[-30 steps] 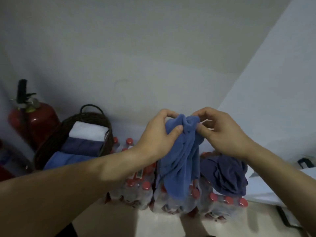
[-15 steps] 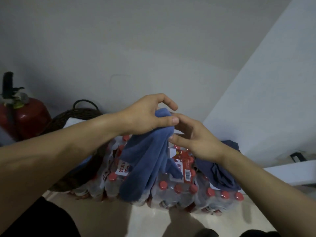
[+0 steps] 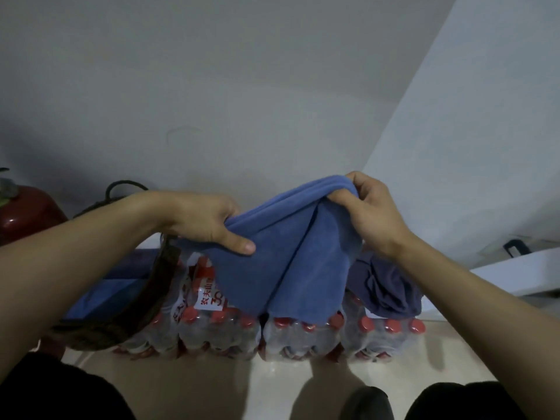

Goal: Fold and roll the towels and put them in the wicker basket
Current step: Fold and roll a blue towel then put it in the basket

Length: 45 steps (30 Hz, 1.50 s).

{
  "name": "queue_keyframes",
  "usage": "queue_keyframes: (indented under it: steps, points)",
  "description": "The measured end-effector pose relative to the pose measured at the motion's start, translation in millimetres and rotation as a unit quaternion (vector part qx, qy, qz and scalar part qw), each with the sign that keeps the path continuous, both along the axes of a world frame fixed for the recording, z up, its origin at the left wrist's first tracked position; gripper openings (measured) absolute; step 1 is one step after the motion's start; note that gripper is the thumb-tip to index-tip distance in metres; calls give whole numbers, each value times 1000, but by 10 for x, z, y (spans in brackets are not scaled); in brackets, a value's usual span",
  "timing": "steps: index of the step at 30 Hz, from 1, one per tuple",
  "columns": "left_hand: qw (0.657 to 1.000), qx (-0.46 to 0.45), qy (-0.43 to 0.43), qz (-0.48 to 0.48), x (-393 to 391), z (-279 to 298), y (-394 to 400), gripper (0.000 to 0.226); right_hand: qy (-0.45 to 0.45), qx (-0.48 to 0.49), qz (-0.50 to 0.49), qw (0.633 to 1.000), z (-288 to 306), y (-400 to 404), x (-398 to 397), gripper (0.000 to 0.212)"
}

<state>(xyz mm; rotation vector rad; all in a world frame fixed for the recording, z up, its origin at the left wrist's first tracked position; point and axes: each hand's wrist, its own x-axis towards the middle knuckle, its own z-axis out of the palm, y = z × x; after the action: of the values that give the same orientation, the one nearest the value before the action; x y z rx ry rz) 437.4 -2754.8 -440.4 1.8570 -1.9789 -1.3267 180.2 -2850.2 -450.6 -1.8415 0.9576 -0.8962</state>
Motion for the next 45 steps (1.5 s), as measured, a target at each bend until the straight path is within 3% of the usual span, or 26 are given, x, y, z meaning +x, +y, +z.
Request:
queue_keyframes:
  steps: [9,11,15,18,20,23,25,28,32,34,38,43,45]
  points:
    - [986,-76,84,123,167,-97,-70,31,93,7,-39,995,-152,-257,-426,20]
    - [976,-102,101,166,160,-101,-101,29,152,10,-5,988,-137,-272,-516,23]
    - [963,-121,120,211,151,-58,-137,38,218,176,127,952,-120,-271,-739,23]
    - [965,-102,144,193,63,-10,-133,40,293,148,138,934,-138,-256,-775,21]
    - [973,-115,123,156,-77,-21,-147,42,257,118,115,952,-120,-220,-689,21]
    - [981,-155,-1,114,-319,-79,-189,49,168,89,107,976,-52,-98,-463,23]
    - [982,-167,-32,78,-440,-91,-202,56,156,49,110,980,-13,-3,-287,20]
    - [981,-191,27,33,-582,-95,-213,60,133,45,120,983,41,138,-70,17]
    - [963,-232,127,48,-607,-42,-213,47,34,158,157,974,115,215,-6,18]
    - [955,-259,129,59,-535,10,-209,40,11,186,167,968,135,193,-49,19]
    - [945,-297,112,74,-398,101,-186,23,14,188,185,964,119,131,-151,25]
    - [926,-357,42,118,-287,160,-188,13,135,179,220,949,48,72,-214,56]
    - [915,-376,-3,144,-219,165,-192,14,172,193,232,938,37,39,-262,48]
